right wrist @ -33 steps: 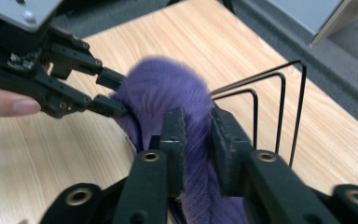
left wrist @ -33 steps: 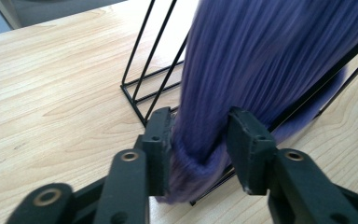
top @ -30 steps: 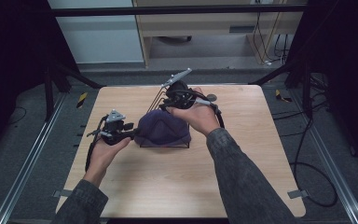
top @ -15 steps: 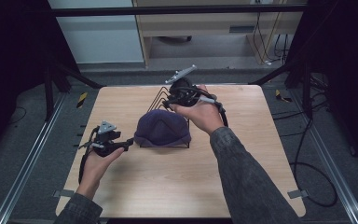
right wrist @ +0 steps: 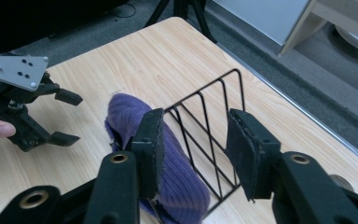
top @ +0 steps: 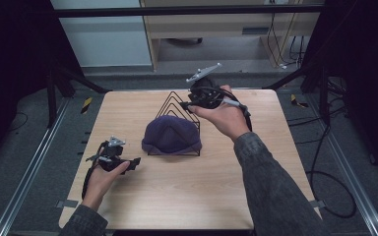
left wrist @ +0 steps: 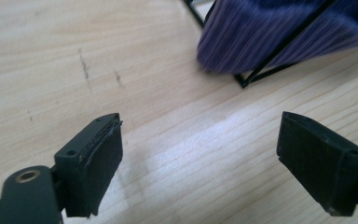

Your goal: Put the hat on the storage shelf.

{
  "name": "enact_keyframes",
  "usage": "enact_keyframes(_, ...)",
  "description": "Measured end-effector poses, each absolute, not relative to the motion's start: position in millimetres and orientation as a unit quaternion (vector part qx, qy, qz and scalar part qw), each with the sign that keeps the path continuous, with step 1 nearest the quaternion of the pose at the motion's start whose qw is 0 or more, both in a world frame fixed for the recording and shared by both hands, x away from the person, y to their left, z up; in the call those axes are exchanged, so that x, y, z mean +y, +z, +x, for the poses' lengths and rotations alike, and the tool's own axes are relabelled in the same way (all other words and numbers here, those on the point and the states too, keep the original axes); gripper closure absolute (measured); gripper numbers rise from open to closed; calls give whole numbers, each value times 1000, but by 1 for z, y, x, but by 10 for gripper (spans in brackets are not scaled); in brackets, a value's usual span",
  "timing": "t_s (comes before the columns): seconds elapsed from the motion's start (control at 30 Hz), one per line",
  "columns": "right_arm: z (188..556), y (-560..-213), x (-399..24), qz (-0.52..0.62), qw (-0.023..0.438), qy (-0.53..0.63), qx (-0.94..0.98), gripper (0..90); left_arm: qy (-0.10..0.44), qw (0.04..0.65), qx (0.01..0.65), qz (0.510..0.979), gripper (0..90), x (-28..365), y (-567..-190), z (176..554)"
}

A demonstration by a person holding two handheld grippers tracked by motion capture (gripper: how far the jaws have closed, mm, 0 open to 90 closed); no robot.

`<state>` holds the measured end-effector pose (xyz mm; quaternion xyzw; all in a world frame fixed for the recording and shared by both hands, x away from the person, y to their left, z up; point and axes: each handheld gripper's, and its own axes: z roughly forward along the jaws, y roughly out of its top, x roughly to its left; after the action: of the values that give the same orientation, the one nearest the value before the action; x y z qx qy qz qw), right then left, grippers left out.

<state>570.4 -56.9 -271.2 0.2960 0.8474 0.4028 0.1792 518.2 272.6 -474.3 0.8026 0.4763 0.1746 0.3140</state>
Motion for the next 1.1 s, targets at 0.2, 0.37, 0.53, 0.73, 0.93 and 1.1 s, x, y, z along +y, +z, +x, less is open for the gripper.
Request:
enact_keyframes(0.2,568,-267,-71,306,186,403,843,490,167,302,489,801,108,277,-482,520)
enact_keyframes(0.37,565,-265,-79,309,187,404,840,443,166,296,492,802,98,278,-485,521)
enact_keyframes(0.53,560,-263,-87,314,190,405,837,355,161,287,494,805,76,278,-490,522)
enact_keyframes(0.73,556,-259,-100,326,199,411,828,280,161,279,489,811,45,275,-494,521)
enact_keyframes(0.93,551,-256,-115,340,207,413,819,211,168,275,483,814,22,273,-496,520)
enact_keyframes(1.1,547,-254,-130,353,216,414,811,169,172,278,480,814,6,272,-498,519)
